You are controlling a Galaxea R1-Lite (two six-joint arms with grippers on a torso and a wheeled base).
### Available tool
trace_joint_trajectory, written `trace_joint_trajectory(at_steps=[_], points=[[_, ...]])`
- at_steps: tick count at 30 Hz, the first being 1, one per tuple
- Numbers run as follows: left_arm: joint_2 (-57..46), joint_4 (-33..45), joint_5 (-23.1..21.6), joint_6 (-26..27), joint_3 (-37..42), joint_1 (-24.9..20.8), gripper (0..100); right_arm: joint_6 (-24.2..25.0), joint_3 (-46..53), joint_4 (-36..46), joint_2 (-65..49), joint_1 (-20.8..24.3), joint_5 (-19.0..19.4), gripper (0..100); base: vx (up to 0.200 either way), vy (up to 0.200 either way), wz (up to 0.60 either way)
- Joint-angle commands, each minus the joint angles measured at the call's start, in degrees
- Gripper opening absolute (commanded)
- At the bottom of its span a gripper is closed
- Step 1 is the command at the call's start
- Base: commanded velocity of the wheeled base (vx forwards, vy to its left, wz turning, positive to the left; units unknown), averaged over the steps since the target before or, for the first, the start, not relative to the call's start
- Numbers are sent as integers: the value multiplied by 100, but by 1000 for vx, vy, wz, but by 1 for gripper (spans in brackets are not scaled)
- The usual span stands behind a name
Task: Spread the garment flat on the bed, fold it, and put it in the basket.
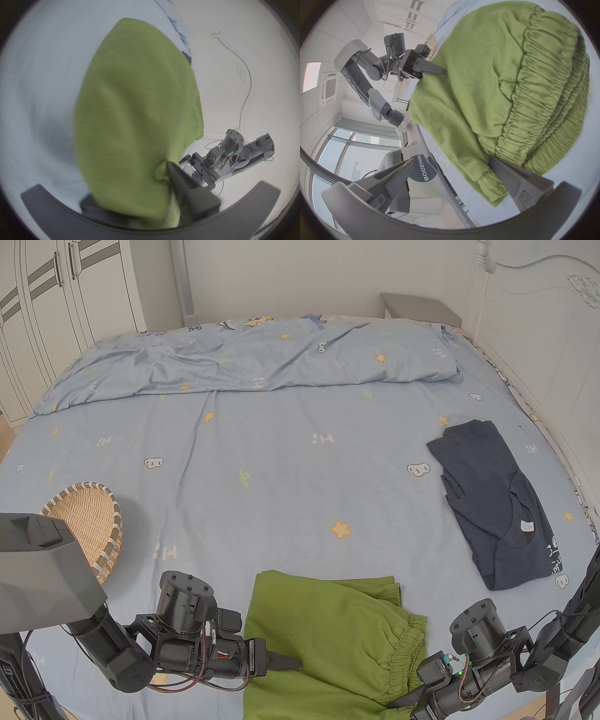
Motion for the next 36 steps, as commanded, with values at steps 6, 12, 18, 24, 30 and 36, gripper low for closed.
trace_joint_trajectory(at_steps=[6,12,18,24,30,36], points=[[-255,55,-88,-293,-47,36,0,327,-177,74,-747,-191,-6,100,0,0,0],[-598,293,-71,-302,-240,194,0,889,-1337,1164,-1810,-788,-50,100,0,0,0],[-1371,2639,-71,-170,-1523,783,0,880,-3086,2992,-2188,-1650,3,100,0,0,0],[-1564,4845,-97,771,-2947,1179,0,792,-3763,3493,-2197,-2142,-6,100,0,0,0],[-1547,6181,-88,1307,-4134,1407,0,555,-3728,3493,-2144,-2274,56,100,0,0,0],[-1556,6814,-71,1948,-4318,1688,0,511,-3763,3502,-2126,-2230,65,100,0,0,0]])
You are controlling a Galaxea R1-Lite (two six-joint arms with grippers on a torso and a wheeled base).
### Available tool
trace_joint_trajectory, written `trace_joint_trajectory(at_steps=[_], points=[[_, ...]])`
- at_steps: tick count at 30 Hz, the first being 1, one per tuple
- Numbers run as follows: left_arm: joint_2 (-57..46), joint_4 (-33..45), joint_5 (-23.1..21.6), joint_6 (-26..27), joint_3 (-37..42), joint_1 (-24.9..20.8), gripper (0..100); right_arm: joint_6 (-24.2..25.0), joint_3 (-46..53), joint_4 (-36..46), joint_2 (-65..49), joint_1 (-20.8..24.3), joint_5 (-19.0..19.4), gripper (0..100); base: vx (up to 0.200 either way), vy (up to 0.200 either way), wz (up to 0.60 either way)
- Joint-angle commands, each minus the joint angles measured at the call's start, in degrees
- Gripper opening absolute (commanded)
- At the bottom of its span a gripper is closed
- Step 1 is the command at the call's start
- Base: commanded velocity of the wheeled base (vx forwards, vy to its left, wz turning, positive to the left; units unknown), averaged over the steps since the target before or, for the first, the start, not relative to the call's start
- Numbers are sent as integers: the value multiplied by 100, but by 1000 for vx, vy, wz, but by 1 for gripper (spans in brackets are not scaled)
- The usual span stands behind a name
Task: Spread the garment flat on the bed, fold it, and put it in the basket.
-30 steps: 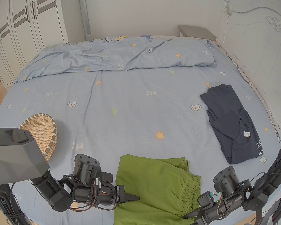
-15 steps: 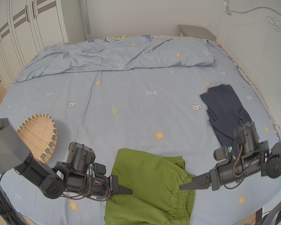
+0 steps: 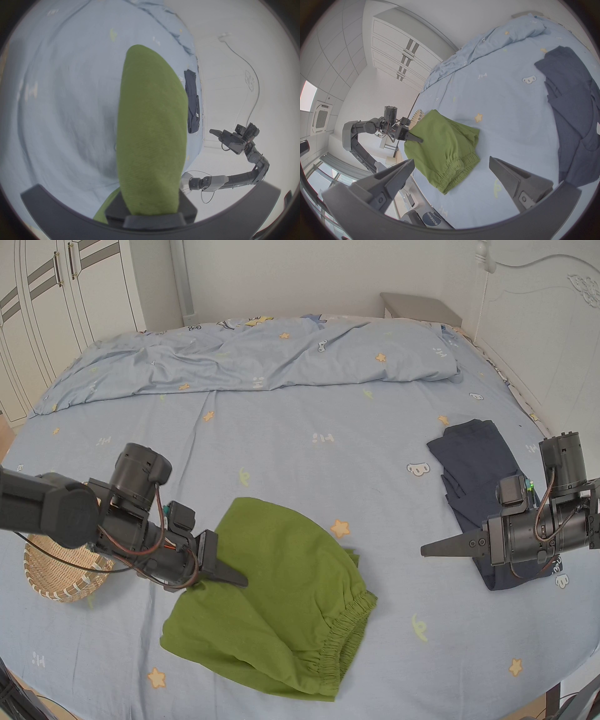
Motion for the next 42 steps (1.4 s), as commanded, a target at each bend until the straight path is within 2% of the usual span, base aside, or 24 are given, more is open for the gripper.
trace_joint_trajectory(at_steps=[1,11,38,42], points=[[-199,425,6,405,-496,389,0,-74,-200,105,-90,-157,32,100,0,0,0],[-445,1269,111,528,-979,565,0,-74,-200,114,-142,-113,41,100,0,180,0],[-445,1296,129,616,-882,284,0,-65,-138,114,-125,62,41,100,0,200,0],[-603,1269,138,660,-803,99,0,-65,-121,114,-134,115,41,100,0,0,0]])
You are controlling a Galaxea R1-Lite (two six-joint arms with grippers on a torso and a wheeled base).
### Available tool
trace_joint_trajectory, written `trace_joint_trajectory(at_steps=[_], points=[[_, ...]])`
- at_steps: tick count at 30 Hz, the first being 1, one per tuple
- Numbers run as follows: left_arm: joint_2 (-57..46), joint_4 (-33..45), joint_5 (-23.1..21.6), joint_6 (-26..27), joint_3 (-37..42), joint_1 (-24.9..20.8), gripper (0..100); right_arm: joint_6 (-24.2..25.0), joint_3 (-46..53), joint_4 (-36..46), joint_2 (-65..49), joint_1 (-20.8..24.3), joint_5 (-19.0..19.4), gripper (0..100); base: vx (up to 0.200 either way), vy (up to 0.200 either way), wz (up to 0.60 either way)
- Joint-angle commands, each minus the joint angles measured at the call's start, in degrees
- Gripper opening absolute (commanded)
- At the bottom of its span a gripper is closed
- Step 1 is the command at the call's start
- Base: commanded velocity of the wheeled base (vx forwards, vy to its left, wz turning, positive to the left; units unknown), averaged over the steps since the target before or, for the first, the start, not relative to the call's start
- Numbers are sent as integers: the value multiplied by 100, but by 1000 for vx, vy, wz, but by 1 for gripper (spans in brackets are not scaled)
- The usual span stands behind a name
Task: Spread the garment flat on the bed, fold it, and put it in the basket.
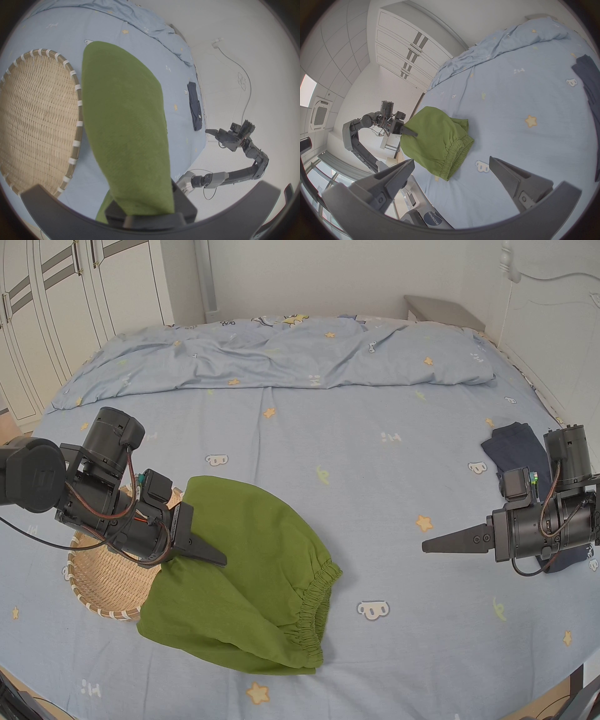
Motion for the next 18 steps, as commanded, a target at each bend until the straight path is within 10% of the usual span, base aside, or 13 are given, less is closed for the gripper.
trace_joint_trajectory(at_steps=[1,18], points=[[-197,-14,6,95,19,-191,0,2,26,0,-16,49,0,100,0,0,0],[-970,-94,164,1458,-175,-270,0,19,17,43,-147,120,-8,100,0,0,0]])
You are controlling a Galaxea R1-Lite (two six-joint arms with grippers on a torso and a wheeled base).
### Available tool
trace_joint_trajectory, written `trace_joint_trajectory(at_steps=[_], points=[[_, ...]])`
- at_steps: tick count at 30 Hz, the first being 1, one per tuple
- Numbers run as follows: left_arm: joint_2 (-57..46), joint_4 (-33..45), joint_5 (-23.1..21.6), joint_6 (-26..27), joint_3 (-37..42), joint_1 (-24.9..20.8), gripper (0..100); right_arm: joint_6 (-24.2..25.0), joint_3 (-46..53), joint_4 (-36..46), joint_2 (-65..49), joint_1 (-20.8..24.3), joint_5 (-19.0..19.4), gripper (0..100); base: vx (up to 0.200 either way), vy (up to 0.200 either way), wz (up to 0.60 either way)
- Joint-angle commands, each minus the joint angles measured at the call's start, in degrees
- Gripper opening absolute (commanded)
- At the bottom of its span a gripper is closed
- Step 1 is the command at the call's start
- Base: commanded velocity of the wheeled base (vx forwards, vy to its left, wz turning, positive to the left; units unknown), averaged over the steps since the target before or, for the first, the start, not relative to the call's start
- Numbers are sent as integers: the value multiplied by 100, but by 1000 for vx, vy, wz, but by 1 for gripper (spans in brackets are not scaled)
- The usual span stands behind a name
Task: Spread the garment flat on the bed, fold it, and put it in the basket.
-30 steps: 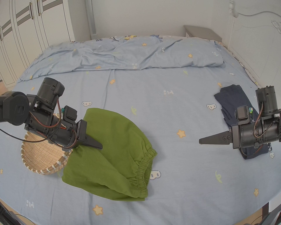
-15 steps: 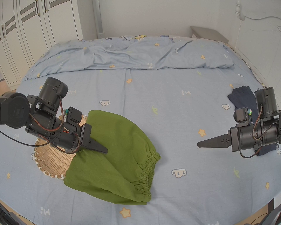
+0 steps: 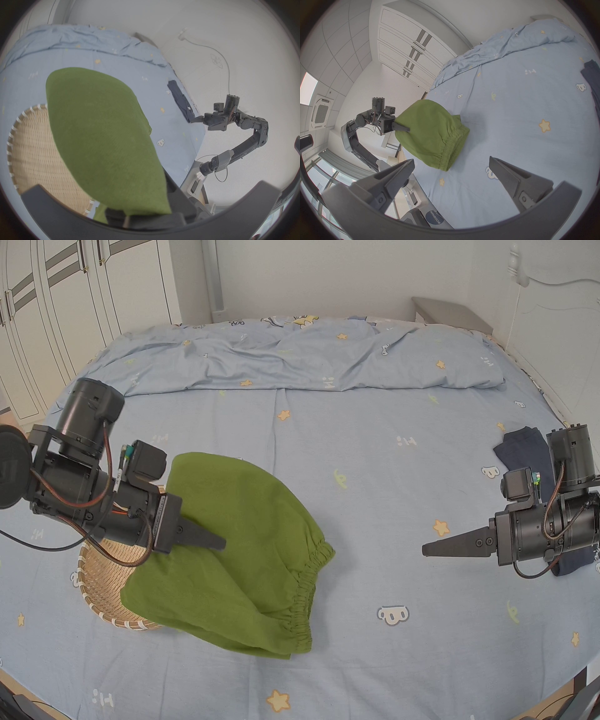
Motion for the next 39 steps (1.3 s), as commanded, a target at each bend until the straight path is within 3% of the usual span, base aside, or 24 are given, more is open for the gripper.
trace_joint_trajectory(at_steps=[1,5,12,14,23,29,39], points=[[-341,-128,14,38,-26,49,0,9,-13,-3,-21,-5,0,100,0,0,0],[-367,-726,155,20,-35,146,0,17,-13,-12,6,-31,-17,100,0,0,0],[-402,-1438,348,11,80,752,0,35,-31,-47,-3,-75,-26,100,0,0,0],[-508,-1754,322,-33,124,1174,0,35,-31,-47,-12,-75,-26,100,0,0,0],[-464,-2238,287,-85,809,1956,0,35,-57,-38,14,-110,-9,100,0,0,0],[-578,-2290,340,-490,1187,2176,0,35,-57,-12,-21,-92,-9,100,0,0,0],[-394,-2220,384,-1817,1908,2817,0,35,-13,-3,-91,-31,-9,100,0,0,0]])
